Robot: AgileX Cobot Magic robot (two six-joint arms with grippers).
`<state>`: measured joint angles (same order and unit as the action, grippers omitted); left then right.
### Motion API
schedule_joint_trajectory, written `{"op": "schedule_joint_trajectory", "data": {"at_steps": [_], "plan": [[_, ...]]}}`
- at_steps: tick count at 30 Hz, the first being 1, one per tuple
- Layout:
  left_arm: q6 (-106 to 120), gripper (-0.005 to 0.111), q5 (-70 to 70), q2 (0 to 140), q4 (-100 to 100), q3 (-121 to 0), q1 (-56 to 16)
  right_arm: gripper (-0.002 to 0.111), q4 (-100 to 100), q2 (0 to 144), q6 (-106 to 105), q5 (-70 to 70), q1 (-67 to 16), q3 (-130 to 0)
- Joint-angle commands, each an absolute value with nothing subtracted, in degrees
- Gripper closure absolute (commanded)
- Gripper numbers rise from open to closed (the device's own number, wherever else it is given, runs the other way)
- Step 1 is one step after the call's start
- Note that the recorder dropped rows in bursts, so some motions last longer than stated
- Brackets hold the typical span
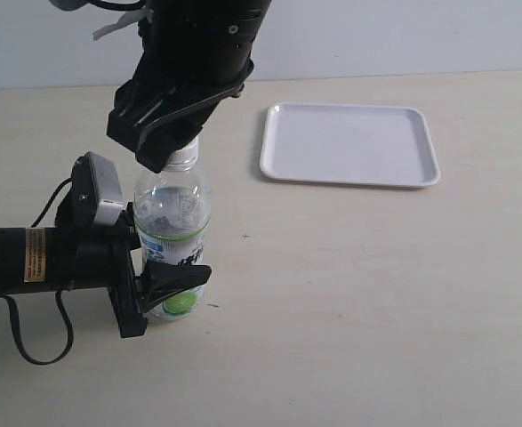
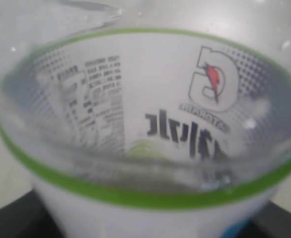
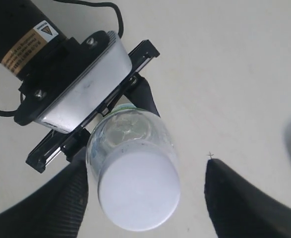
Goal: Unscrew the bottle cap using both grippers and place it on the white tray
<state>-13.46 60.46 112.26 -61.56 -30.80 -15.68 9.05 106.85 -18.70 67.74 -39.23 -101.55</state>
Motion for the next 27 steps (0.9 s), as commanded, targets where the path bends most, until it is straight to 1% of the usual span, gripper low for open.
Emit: {"op": "schedule_joint_trajectory", "data": {"at_steps": [1, 5, 12, 14, 15, 17, 20, 23, 24, 27], "plan": [[-13.78, 0.107, 61.83, 111.87, -61.31, -30.80, -16.11, 0.046, 8.79, 106.25, -18.87, 67.92, -39.35, -101.68], [-13.88, 0.107, 61.83, 111.87, -61.31, -30.80, -16.11, 0.051, 8.79, 106.25, -18.87, 68.01, -39.35, -101.68], [-13.88, 0.107, 61.83, 111.87, -61.31, -30.80, -16.11, 0.052, 9.02, 106.25, -18.87, 68.01, -39.35, -101.68], [-13.88, 0.107, 61.83, 111.87, -61.31, -30.80, -16.11, 0.054, 9.02, 106.25, -18.87, 68.01, -39.35, -101.68], [-13.88, 0.107, 61.83, 111.87, -61.31, -30.80, -16.11, 0.057, 9.02, 106.25, -18.87, 68.01, -39.35, -101.68], [-13.88, 0.107, 61.83, 111.87, -61.31, -30.80, -16.11, 0.065, 9.02, 106.25, -18.87, 68.01, -39.35, -101.68], [-13.88, 0.107, 61.83, 111.87, -61.31, -30.80, -16.11, 0.086, 9.02, 106.25, -18.87, 68.01, -39.35, -101.68], [-13.88, 0.107, 61.83, 111.87, -61.31, -30.80, -16.11, 0.105, 9.02, 106.25, -19.36, 68.01, -39.35, -101.68], [-13.88, 0.107, 61.83, 111.87, -61.31, -30.80, -16.11, 0.108, 9.02, 106.25, -19.84, 68.01, -39.35, -101.68], [-13.88, 0.107, 61.83, 111.87, -61.31, -30.80, -16.11, 0.108, 9.02, 106.25, -21.39, 68.01, -39.35, -101.68]]}}
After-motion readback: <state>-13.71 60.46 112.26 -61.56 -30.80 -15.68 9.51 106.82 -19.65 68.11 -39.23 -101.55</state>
